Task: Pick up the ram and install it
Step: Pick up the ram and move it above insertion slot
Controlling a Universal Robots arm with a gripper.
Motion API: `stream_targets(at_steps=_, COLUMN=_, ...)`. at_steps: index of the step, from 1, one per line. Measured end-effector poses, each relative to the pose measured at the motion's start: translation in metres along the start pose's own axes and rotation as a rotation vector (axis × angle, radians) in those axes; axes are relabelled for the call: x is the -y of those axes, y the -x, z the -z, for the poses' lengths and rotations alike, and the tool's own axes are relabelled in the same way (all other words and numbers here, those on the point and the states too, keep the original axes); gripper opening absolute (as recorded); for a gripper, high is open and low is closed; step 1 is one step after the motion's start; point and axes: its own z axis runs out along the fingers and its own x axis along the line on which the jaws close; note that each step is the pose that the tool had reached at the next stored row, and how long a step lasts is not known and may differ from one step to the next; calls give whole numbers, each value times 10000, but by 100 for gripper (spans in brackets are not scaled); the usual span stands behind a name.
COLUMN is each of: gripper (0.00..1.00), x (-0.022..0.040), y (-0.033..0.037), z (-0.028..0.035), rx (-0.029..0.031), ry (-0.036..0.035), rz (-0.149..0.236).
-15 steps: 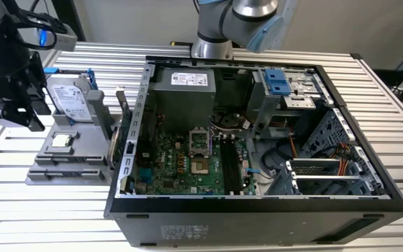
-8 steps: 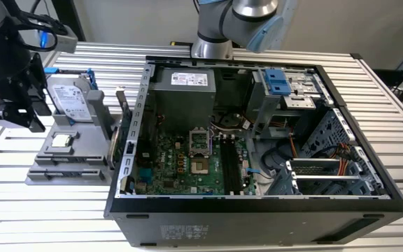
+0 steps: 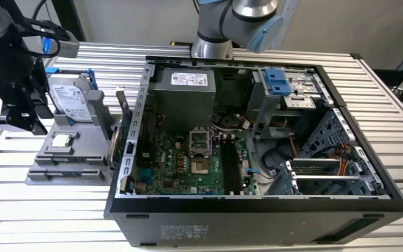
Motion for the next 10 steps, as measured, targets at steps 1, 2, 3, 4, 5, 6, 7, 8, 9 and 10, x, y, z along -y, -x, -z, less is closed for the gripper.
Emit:
stream_targets(at_steps=1, gripper=100, x=0, y=-1, z=-19, rx=-1, ry=-7, rz=0)
stream_targets(at_steps=2, gripper=100, x=1, y=-2, z=-33, rx=-1, ry=-17, rz=1)
stream_targets(at_steps=3, gripper=100, x=1, y=-3, z=-45, rx=-3, ry=-45, rz=2)
stream_targets(at_steps=4, gripper=100, x=-1, y=-3, z=-53, rx=0, ry=-98, rz=4)
stream_targets(at_steps=5, gripper=100, x=-2, y=-3, z=-60, rx=24, ry=-138, rz=7)
stream_targets(at_steps=6, gripper=100, x=-1, y=-4, z=-73, rx=62, ry=-151, rz=1)
stream_targets(at_steps=7, gripper=100, x=-1, y=-6, z=-87, rx=85, ry=-156, rz=-51)
stream_targets(at_steps=8, gripper=100, x=-1, y=-7, z=-104, rx=89, ry=-161, rz=-142)
stream_targets(at_steps=9, gripper=100, x=0, y=-8, z=-123, rx=92, ry=-170, rz=-282)
stream_targets(at_steps=10, gripper=100, x=1, y=-10, z=-140, rx=95, ry=-179, rz=-417)
